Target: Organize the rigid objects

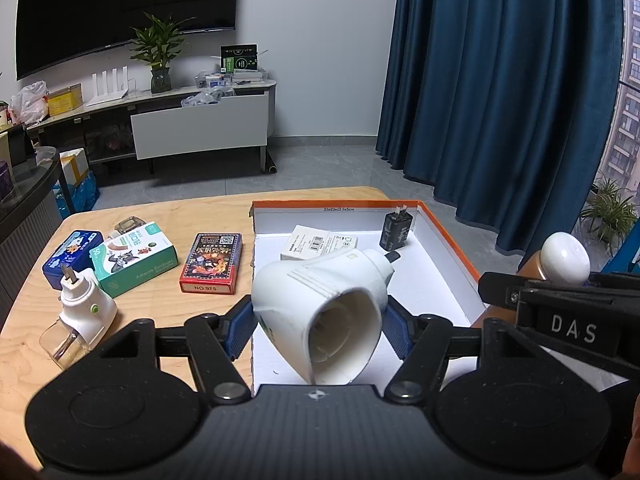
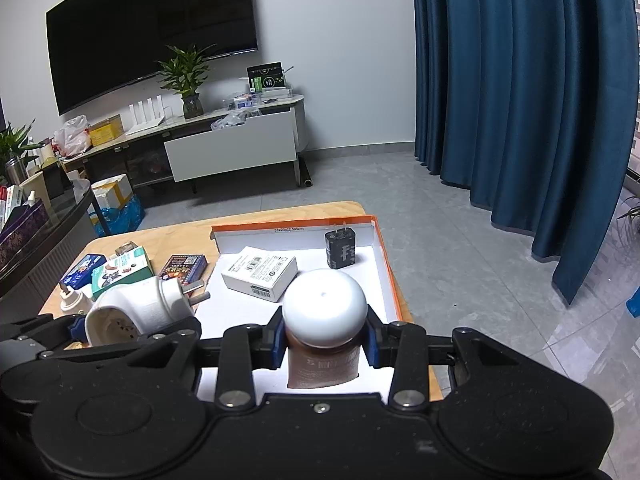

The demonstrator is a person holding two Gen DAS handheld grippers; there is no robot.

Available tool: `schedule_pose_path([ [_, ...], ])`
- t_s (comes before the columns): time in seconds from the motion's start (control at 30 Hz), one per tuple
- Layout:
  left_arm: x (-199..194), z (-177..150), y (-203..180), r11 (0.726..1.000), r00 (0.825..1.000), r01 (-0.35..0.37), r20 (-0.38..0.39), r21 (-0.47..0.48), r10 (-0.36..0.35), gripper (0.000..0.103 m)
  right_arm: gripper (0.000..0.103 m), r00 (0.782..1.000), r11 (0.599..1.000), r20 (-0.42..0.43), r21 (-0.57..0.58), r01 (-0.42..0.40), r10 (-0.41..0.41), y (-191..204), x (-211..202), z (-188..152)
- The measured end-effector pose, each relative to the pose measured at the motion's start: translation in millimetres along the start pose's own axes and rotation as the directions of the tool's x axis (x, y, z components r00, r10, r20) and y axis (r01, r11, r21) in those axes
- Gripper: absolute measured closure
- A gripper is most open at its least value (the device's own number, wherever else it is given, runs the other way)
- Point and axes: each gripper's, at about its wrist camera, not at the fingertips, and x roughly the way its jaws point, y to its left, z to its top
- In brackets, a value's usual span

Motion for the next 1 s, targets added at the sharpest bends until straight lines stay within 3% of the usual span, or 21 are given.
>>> schedule_pose_path([
  [1.0,13,3,-2,1.000,1.000,-0.006,-0.015,0.018,0.006,0.036,0.058,0.999,0.999,-0.033,-0.051,0.004,-0.005,-3,14,15],
])
